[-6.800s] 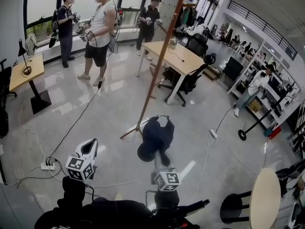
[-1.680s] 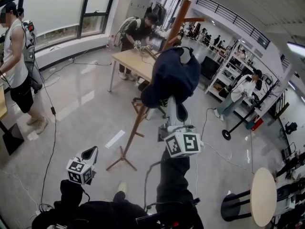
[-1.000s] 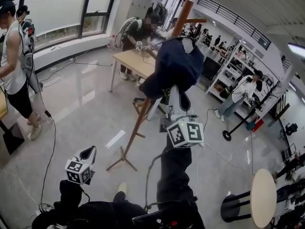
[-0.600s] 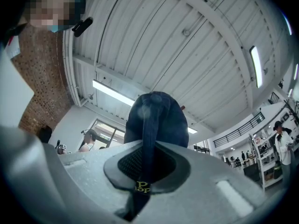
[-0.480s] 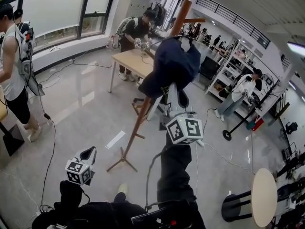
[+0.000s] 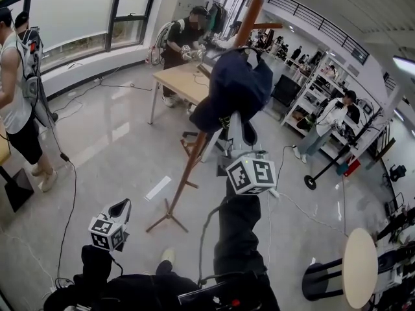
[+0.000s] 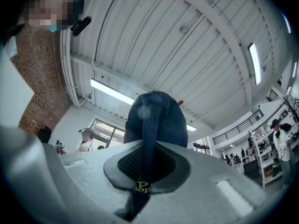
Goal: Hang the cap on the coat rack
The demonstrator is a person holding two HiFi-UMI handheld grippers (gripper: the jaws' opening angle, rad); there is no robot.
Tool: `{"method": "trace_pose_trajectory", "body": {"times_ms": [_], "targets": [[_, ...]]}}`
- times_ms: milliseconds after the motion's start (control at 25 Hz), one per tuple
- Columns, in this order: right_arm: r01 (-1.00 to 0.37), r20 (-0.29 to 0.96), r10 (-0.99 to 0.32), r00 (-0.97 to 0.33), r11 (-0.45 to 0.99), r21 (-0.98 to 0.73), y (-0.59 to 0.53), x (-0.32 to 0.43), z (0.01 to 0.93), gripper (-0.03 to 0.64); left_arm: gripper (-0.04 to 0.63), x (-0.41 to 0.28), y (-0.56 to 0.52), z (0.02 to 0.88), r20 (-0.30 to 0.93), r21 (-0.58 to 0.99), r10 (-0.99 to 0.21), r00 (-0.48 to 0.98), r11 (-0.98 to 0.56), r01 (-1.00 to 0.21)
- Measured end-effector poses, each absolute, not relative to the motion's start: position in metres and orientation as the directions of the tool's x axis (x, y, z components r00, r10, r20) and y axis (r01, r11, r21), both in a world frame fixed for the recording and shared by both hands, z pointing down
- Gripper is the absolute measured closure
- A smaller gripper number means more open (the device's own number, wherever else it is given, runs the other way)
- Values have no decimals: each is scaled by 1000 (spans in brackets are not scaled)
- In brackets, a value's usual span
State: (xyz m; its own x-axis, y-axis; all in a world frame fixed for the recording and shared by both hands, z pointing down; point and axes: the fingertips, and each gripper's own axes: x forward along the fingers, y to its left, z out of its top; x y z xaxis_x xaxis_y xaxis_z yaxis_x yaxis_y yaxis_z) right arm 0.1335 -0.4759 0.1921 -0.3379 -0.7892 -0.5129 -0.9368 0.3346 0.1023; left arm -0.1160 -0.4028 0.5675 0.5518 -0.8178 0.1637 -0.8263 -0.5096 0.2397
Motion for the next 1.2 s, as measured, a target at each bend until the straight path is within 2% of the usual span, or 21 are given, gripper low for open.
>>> {"method": "trace_pose_trajectory", "body": {"times_ms": [1200], "targets": [[-926,-476,-808,-347,375,39,-505,133,222,607,595,-118,-415,575,175,255,-826,535,-487,-836]]}}
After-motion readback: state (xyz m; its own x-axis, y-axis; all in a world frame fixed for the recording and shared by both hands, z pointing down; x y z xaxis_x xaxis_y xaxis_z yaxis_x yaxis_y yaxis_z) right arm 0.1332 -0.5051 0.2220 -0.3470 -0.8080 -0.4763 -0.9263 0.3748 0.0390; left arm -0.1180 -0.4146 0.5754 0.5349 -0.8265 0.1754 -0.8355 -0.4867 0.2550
